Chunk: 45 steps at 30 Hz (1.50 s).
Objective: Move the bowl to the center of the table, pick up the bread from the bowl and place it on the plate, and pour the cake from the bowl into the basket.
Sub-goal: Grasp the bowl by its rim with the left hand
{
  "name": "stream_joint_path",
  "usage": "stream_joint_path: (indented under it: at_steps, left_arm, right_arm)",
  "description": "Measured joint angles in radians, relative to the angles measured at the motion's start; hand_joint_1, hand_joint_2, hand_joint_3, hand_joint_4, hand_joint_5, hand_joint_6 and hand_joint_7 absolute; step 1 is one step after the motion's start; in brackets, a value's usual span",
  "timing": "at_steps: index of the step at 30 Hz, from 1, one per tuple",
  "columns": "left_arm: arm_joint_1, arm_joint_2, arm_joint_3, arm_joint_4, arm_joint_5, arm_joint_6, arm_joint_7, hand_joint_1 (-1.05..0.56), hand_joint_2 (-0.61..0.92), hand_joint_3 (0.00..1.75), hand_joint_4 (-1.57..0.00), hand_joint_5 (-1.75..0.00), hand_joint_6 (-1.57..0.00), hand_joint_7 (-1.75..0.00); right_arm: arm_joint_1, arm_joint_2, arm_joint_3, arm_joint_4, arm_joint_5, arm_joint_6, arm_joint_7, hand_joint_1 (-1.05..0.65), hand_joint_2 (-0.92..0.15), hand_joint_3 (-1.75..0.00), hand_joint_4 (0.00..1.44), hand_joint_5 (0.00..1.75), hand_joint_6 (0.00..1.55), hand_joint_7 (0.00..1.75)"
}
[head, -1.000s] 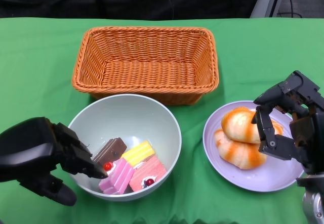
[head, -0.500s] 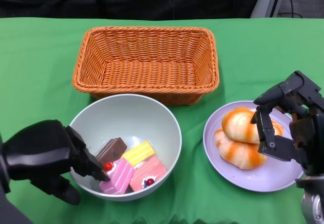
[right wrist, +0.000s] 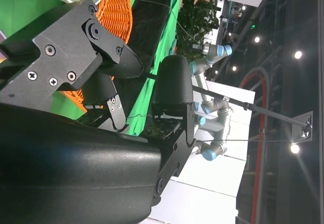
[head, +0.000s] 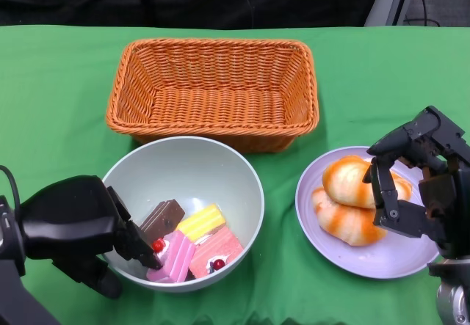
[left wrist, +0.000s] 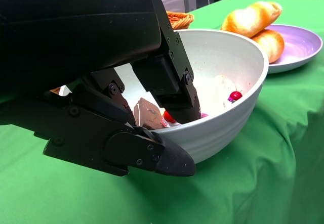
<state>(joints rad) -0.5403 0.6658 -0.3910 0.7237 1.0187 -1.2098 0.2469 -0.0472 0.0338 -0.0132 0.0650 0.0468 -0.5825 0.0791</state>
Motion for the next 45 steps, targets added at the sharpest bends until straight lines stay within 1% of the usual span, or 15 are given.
stream_joint_path:
  at_steps: [1,3,4,5,10,13,19,26,30,34,36,42,43,44,45]
  left_arm:
    - [-0.001,0.001,-0.005,0.001,0.0,0.0,0.003,-0.71,0.92,0.16,-1.08,-0.21,-1.08,-0.05]
    - [-0.004,0.006,-0.013,0.002,-0.001,0.0,0.009,-0.71,0.92,0.15,-0.87,-0.65,-1.09,-0.03]
    - [-0.004,0.009,-0.015,0.002,-0.001,0.0,0.016,-0.71,0.92,0.15,-0.8,-0.78,-1.1,-0.03]
    - [-0.005,0.013,-0.016,0.002,-0.002,0.0,0.022,-0.71,0.92,0.14,-0.76,-0.87,-1.1,-0.03]
    - [-0.008,0.04,-0.017,0.012,-0.008,-0.009,0.054,-0.71,0.92,0.14,-0.71,-1.0,-1.13,-0.04]
    - [-0.014,0.051,-0.021,0.022,-0.008,-0.018,0.081,-0.71,0.92,0.18,-0.68,-1.05,-1.13,-0.05]
    - [-0.025,0.07,-0.03,0.025,-0.007,-0.021,0.13,-0.69,0.92,0.17,-0.67,-1.07,-1.13,-0.04]
    - [-0.04,0.075,-0.06,0.047,-0.006,-0.033,0.136,-0.7,0.92,0.18,-0.67,-1.05,-1.13,-0.05]
    - [-0.046,0.075,-0.088,0.055,0.006,-0.028,0.137,-0.71,0.92,0.16,-0.72,-0.99,-1.12,-0.04]
    - [-0.07,0.074,-0.121,0.07,0.03,-0.004,0.138,-0.7,0.92,0.16,-0.73,-0.95,-1.1,-0.02]
    - [-0.081,0.073,-0.134,0.079,0.042,0.006,0.139,-0.71,0.92,0.17,-0.74,-0.9,-1.09,-0.01]
    - [-0.085,0.069,-0.17,0.083,0.045,0.04,0.139,-0.72,0.92,0.17,-0.74,-0.84,-1.08,-0.01]
    - [-0.085,0.069,-0.173,0.08,0.045,0.048,0.139,-0.73,0.92,0.19,-0.75,-0.78,-1.07,0.0]
    - [-0.085,0.069,-0.176,0.078,0.045,0.058,0.139,-0.73,0.92,0.2,-0.75,-0.76,-1.06,0.0]
    - [-0.085,0.069,-0.179,0.075,0.045,0.068,0.137,-0.74,0.92,0.2,-0.77,-0.65,-1.04,0.0]
  right_arm:
    - [0.0,0.0,0.0,0.0,-0.002,0.0,-0.001,-0.02,-0.42,-1.26,0.66,1.73,0.58,1.44]
    - [0.0,0.0,0.0,0.0,-0.005,0.0,-0.002,-0.01,-0.43,-1.25,0.66,1.73,0.59,1.45]
    - [0.0,0.0,0.0,0.0,-0.005,0.0,-0.002,-0.01,-0.43,-1.25,0.66,1.73,0.59,1.45]
    - [0.0,0.0,0.0,0.0,-0.005,0.0,-0.002,-0.01,-0.43,-1.25,0.66,1.73,0.58,1.44]
    - [0.0,0.0,0.0,0.004,-0.005,0.0,-0.006,0.0,-0.44,-1.24,0.66,1.72,0.59,1.44]
    - [0.0,0.0,0.0,0.007,-0.013,0.0,-0.008,0.0,-0.44,-1.24,0.66,1.71,0.58,1.44]
    - [-0.002,0.0,0.0,0.017,-0.02,0.0,-0.008,-0.01,-0.44,-1.21,0.66,1.7,0.59,1.42]
    - [-0.003,0.005,0.0,0.021,-0.026,-0.007,-0.012,-0.01,-0.45,-1.2,0.66,1.7,0.59,1.42]
    - [-0.003,0.008,0.0,0.022,-0.025,-0.009,-0.013,0.0,-0.46,-1.2,0.66,1.7,0.59,1.42]
    - [-0.003,0.013,0.0,0.021,-0.026,-0.012,-0.016,0.0,-0.45,-1.21,0.66,1.71,0.59,1.42]
    - [-0.003,0.017,0.001,0.018,-0.032,-0.015,-0.021,-0.02,-0.44,-1.21,0.66,1.71,0.6,1.43]
    - [-0.002,0.021,0.004,0.0,-0.026,-0.013,-0.028,0.0,-0.41,-1.28,0.66,1.74,0.59,1.44]
    - [-0.001,0.021,0.004,-0.003,-0.025,-0.012,-0.028,0.01,-0.4,-1.3,0.66,1.74,0.59,1.45]
    - [-0.001,0.021,0.004,-0.005,-0.024,-0.012,-0.028,0.01,-0.4,-1.3,0.66,1.75,0.59,1.45]
    - [-0.001,0.021,0.004,-0.005,-0.024,-0.012,-0.028,0.01,-0.39,-1.32,0.67,1.75,0.59,1.46]
